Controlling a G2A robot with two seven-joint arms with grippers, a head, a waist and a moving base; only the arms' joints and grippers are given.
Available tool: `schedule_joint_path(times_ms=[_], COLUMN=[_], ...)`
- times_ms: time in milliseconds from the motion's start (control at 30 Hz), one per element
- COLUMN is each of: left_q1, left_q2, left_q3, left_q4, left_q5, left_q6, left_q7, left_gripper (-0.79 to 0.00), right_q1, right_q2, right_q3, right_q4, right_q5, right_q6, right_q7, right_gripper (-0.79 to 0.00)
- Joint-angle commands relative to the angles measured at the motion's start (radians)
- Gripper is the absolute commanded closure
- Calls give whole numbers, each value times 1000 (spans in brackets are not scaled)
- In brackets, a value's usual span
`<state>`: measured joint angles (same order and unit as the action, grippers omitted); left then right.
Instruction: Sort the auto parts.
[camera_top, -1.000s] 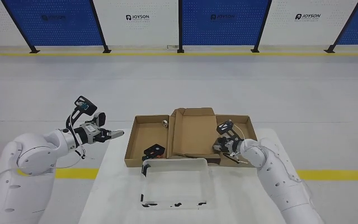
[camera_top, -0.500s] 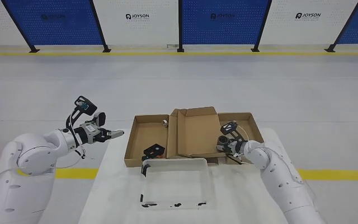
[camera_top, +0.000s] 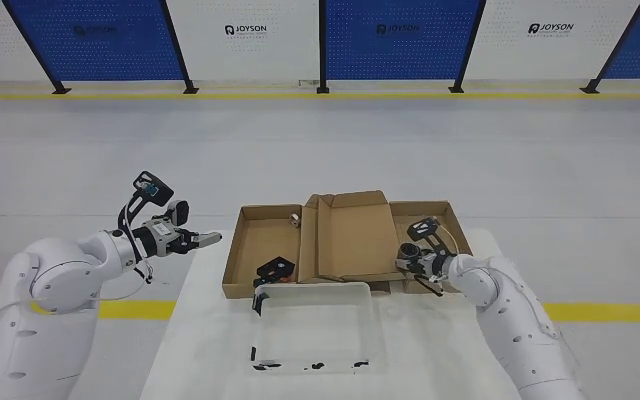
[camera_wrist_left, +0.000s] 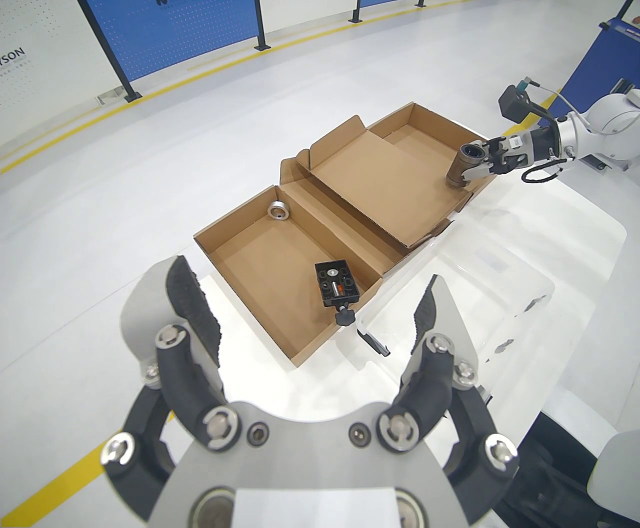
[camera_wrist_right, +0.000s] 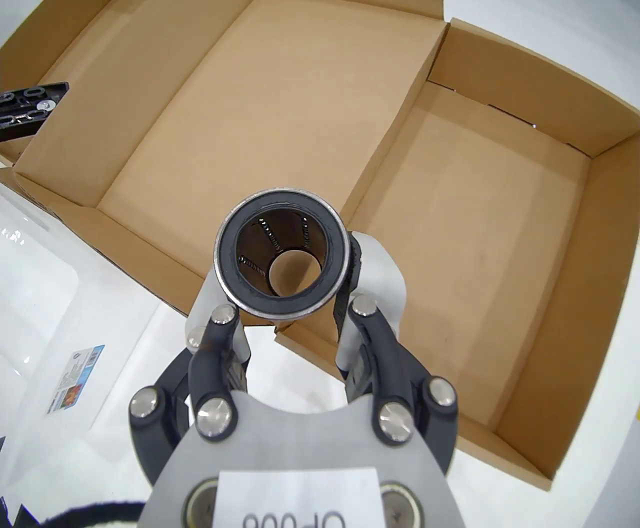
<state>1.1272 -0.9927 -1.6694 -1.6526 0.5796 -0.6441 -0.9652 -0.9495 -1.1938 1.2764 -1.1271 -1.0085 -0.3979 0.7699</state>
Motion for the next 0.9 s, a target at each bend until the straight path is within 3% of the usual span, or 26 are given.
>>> schedule_joint_path(times_ms=[0, 167, 200, 233, 267, 633, 867], left_q1=[0, 0, 0, 0, 0, 0, 0], left_q2=[0, 0, 0, 0, 0, 0, 0], left_q3=[0, 0, 0, 0, 0, 0, 0], left_q4=[0, 0, 0, 0, 0, 0, 0], left_q5=[0, 0, 0, 0, 0, 0, 0], left_q6=[0, 0, 0, 0, 0, 0, 0], left_q7=[0, 0, 0, 0, 0, 0, 0], left_gripper=[-785, -785, -785, -785, -785, -785, -785], right_q1=[9, 52, 60, 69, 76, 79, -8], right_q2=[-1, -9, -12, -13, -15, -4, 22], right_q3=[-5, -37, -44, -49, -54, -39, 29], right_q4=[19, 96, 111, 125, 136, 135, 11], right_q5=[3, -2, 3, 6, 8, 16, 9], right_q6=[7, 52, 52, 53, 50, 15, 2], right_q7=[5, 13, 10, 6, 4, -25, -62], right_gripper=[-332, -366, -409, -536, -785, -785, -785])
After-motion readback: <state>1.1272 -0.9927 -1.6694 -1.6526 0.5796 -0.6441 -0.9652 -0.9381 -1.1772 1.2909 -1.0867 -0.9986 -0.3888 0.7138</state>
